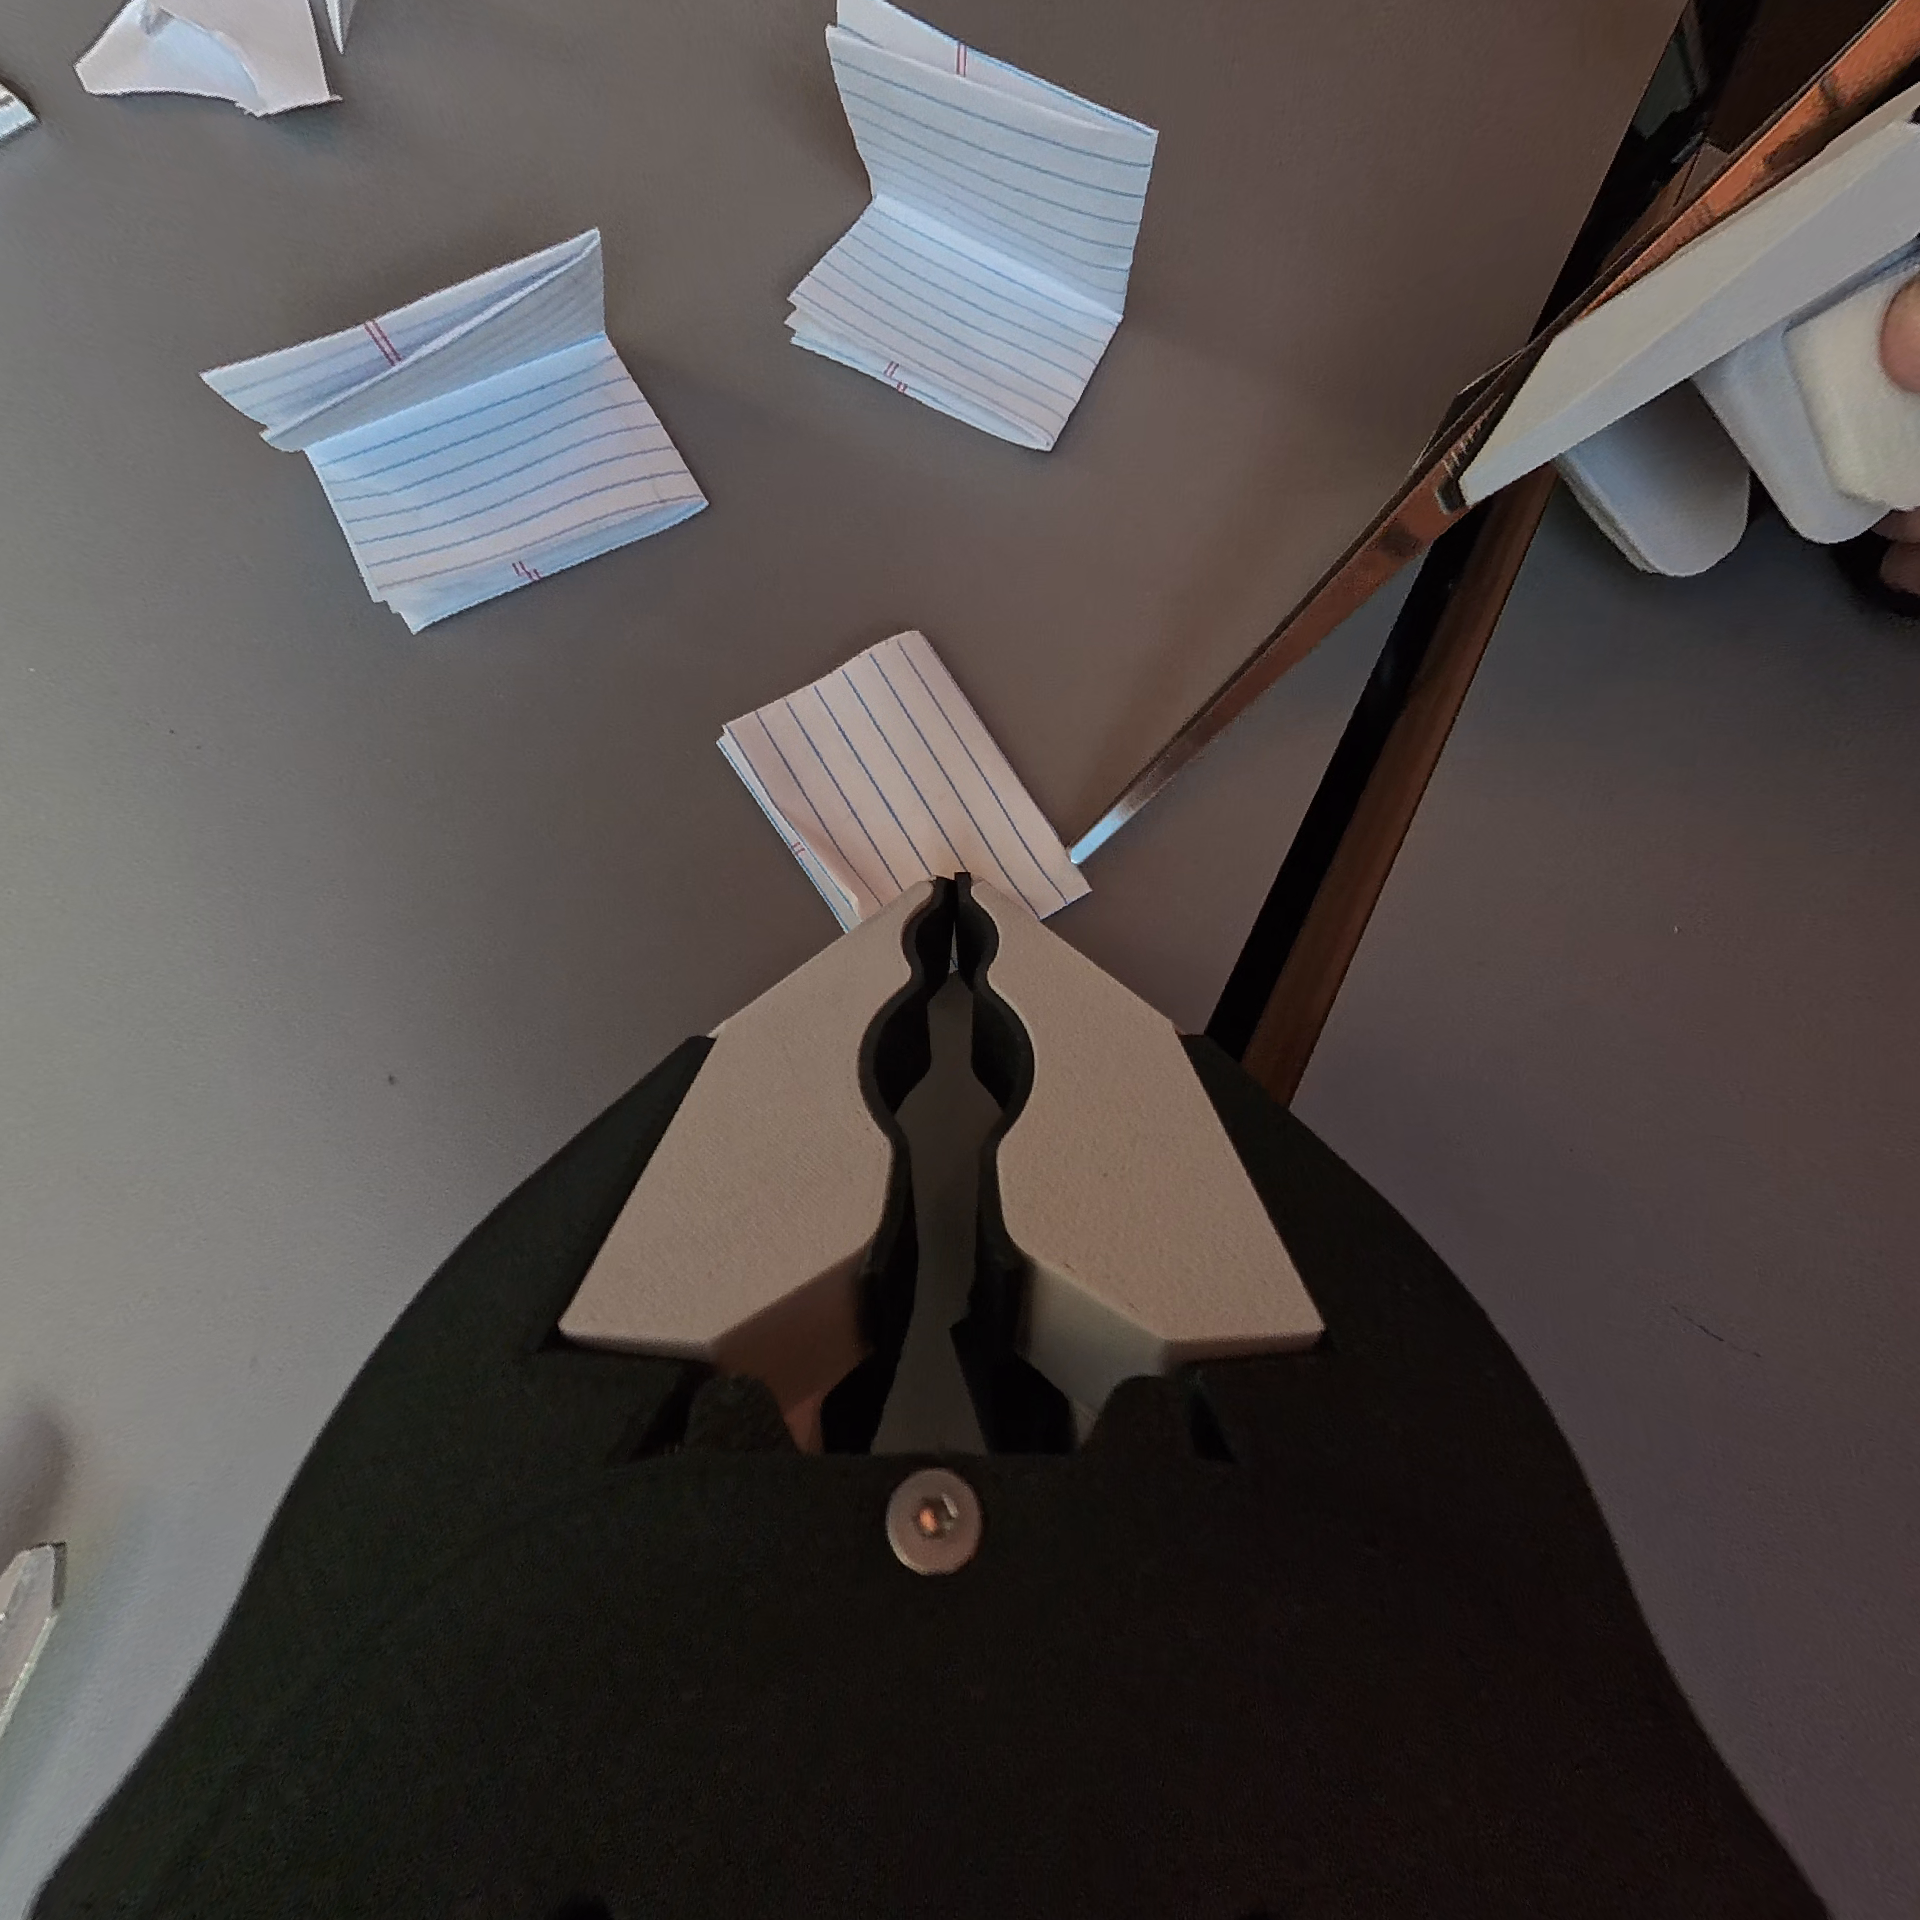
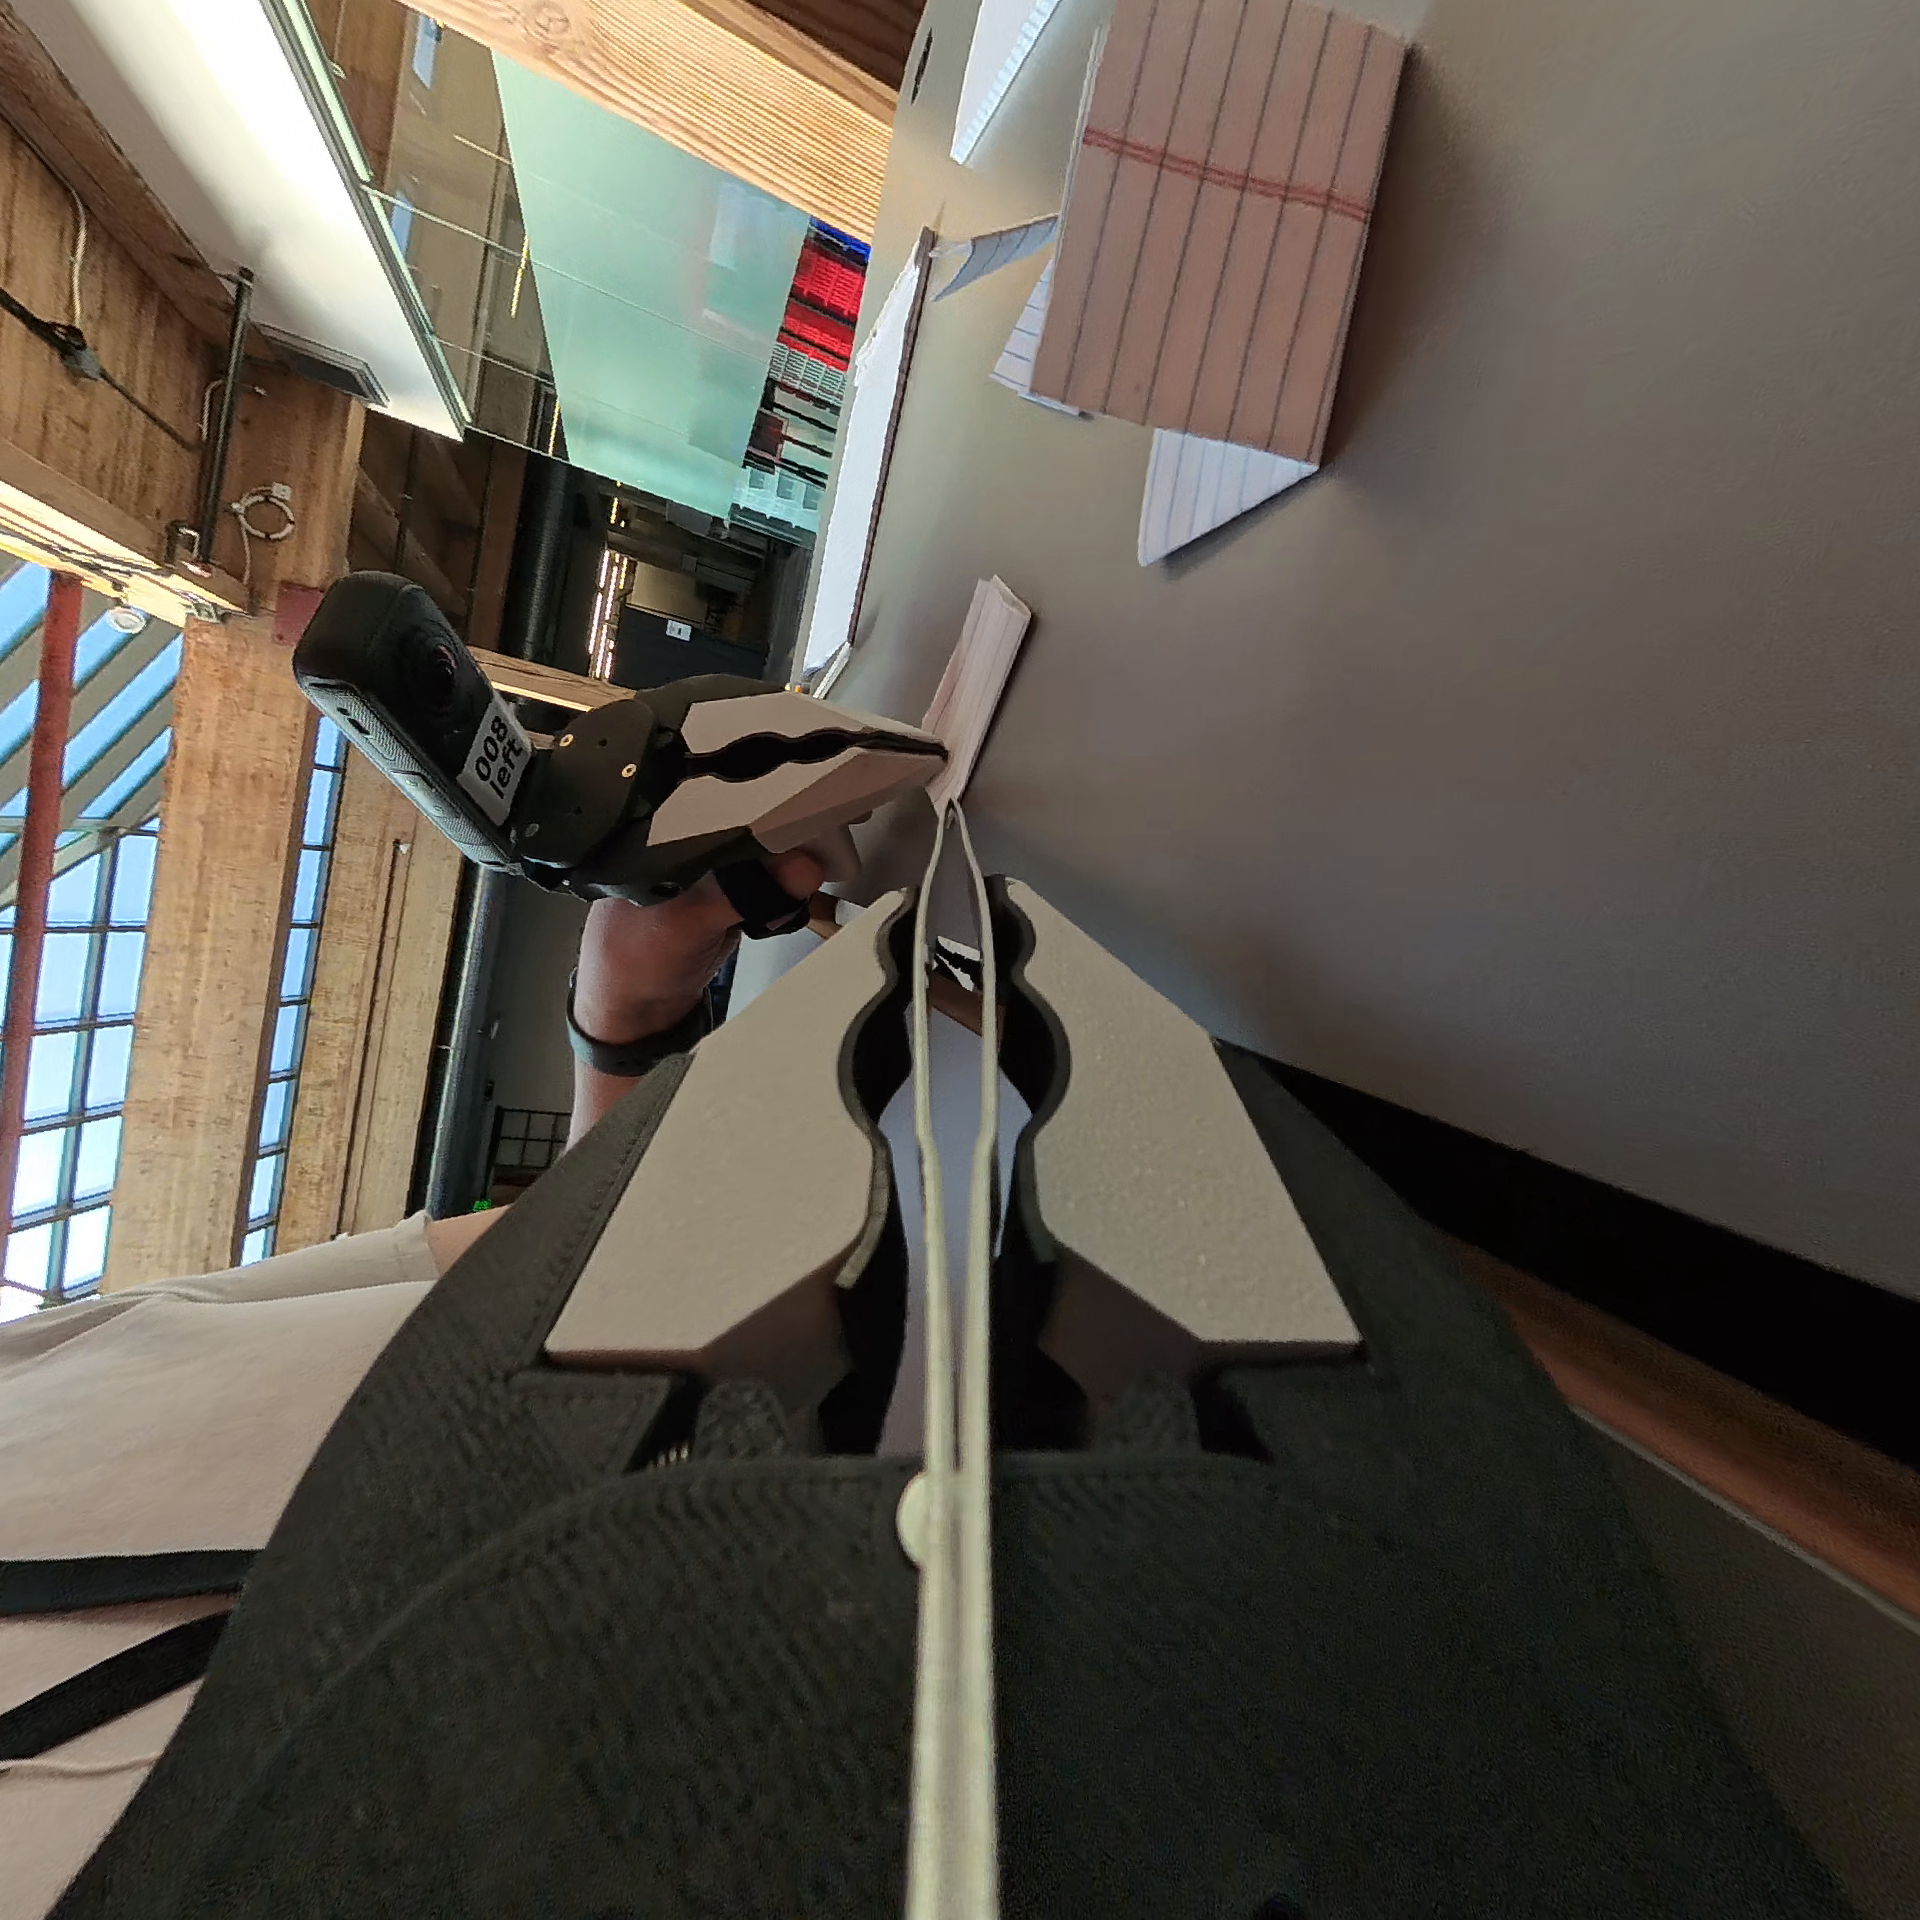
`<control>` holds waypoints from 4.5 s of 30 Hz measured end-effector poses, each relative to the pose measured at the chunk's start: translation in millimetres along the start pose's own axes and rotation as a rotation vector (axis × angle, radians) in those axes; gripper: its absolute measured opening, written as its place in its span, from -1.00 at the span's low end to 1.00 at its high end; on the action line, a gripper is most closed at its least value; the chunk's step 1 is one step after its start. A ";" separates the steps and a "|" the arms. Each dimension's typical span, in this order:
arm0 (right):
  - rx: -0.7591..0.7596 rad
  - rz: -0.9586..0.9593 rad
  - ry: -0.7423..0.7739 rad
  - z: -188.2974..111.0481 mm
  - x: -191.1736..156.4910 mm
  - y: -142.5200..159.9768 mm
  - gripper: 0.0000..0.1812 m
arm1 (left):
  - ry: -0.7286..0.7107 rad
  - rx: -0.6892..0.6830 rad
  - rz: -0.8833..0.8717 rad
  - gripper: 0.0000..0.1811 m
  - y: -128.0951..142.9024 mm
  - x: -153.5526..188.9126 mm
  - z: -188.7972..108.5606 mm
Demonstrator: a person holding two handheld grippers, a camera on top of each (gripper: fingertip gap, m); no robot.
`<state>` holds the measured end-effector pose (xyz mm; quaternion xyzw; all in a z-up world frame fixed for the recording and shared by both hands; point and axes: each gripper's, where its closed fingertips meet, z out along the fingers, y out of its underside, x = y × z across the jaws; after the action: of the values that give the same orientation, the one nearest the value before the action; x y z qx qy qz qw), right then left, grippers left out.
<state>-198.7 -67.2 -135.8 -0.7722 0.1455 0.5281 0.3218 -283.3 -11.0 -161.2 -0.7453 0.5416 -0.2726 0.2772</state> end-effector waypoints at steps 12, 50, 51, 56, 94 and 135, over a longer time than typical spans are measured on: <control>0.082 0.012 0.040 2.3 13.9 -34.2 -0.88 | 0.001 0.008 -0.003 -1.00 -0.1 0.1 0.0; 0.066 -0.056 0.041 5.7 14.7 -36.4 -0.86 | -0.033 0.088 -0.194 -1.00 0.3 -21.4 -6.5; 0.066 -0.055 0.041 5.6 14.9 -36.5 -0.86 | -0.046 0.082 -0.189 -1.00 1.0 -22.8 -8.0; 0.068 -0.055 0.040 5.4 15.0 -36.5 -0.86 | -0.094 0.149 -0.150 -1.00 -15.0 -20.4 -20.5; 0.170 0.195 -0.016 -9.7 18.7 -39.4 -0.88 | -0.172 0.039 -0.018 -1.00 3.1 -18.2 -6.1; 0.165 -0.642 0.153 -42.7 -38.8 6.3 -0.82 | -0.210 0.070 0.124 -0.53 65.9 -128.0 -165.4</control>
<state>-187.0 -104.2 -92.6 -0.7873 -0.0389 0.3268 0.5213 -477.2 75.0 -106.0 -0.7245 0.5449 -0.1943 0.3746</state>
